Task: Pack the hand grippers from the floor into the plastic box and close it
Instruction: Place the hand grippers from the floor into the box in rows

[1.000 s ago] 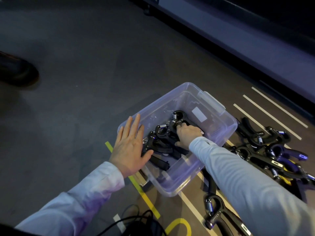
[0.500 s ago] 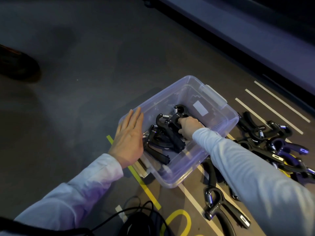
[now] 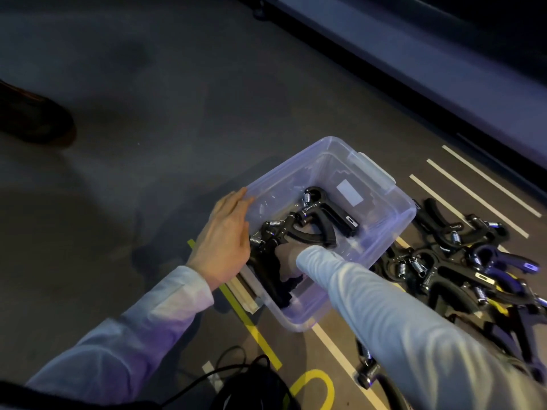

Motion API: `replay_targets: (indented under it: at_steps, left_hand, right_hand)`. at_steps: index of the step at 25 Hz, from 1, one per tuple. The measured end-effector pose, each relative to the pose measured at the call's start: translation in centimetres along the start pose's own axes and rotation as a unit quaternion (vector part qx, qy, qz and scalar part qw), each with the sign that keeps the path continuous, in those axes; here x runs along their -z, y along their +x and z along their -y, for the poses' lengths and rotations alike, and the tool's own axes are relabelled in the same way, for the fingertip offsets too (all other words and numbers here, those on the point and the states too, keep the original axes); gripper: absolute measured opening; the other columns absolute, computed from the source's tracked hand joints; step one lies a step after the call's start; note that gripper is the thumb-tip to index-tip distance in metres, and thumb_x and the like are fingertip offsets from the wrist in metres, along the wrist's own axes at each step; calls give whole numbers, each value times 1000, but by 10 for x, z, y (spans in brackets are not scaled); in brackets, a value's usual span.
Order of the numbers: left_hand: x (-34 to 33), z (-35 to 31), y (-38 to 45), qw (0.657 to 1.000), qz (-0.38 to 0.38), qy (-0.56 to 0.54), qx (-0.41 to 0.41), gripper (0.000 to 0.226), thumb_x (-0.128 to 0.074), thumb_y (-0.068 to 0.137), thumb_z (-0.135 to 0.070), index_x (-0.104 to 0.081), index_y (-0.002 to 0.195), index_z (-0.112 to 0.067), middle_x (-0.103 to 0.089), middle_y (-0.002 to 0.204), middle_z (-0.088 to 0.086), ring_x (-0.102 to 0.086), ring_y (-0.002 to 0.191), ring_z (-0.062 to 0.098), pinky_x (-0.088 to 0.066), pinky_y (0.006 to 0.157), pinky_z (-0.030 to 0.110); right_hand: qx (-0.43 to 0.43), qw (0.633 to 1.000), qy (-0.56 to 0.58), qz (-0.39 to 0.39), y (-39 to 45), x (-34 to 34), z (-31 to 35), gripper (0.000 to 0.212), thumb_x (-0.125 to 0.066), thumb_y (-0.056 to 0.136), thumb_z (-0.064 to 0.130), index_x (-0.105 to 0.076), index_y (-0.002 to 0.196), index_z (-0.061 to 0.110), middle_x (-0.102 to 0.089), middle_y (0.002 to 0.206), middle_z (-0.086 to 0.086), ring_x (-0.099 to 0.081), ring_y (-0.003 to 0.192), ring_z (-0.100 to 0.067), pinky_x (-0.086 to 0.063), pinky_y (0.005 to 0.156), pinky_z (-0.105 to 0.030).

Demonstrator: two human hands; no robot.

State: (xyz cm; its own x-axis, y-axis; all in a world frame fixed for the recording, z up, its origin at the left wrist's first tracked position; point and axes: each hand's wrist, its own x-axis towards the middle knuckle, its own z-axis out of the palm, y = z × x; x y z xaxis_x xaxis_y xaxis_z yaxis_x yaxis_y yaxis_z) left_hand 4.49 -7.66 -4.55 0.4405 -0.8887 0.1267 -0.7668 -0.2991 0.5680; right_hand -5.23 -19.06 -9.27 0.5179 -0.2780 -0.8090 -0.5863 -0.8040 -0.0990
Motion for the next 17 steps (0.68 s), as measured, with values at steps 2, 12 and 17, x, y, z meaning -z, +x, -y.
replay_targets:
  at_steps: [2, 12, 17]
  left_hand:
    - [0, 1, -1, 1000, 0, 0, 2, 52, -43, 86, 5, -40, 137, -7, -34, 147, 9, -27, 136, 22, -13, 107, 17]
    - [-1, 3, -3, 1000, 13, -6, 10, 50, -44, 88, 3, -42, 136, -8, -29, 150, 7, -22, 138, 20, -10, 107, 15]
    - [-2, 3, -4, 1000, 19, -5, 10, 50, -45, 88, 3, -41, 137, -9, -26, 151, 6, -18, 139, 19, -8, 107, 15]
  right_hand:
    - [-19, 1000, 8, -9, 4, -2, 5, 42, -68, 83, 18, -60, 121, 3, -64, 122, -13, -61, 112, -28, -49, 87, -31]
    - [-22, 989, 142, 25, 6, -5, -5, 18, -70, 77, 12, -65, 95, 11, -58, 88, -8, -55, 82, -21, -45, 71, -26]
    - [-7, 985, 165, 57, -2, 0, -13, 12, -67, 76, 6, -58, 83, 11, -55, 70, -3, -53, 67, -22, -42, 56, -25]
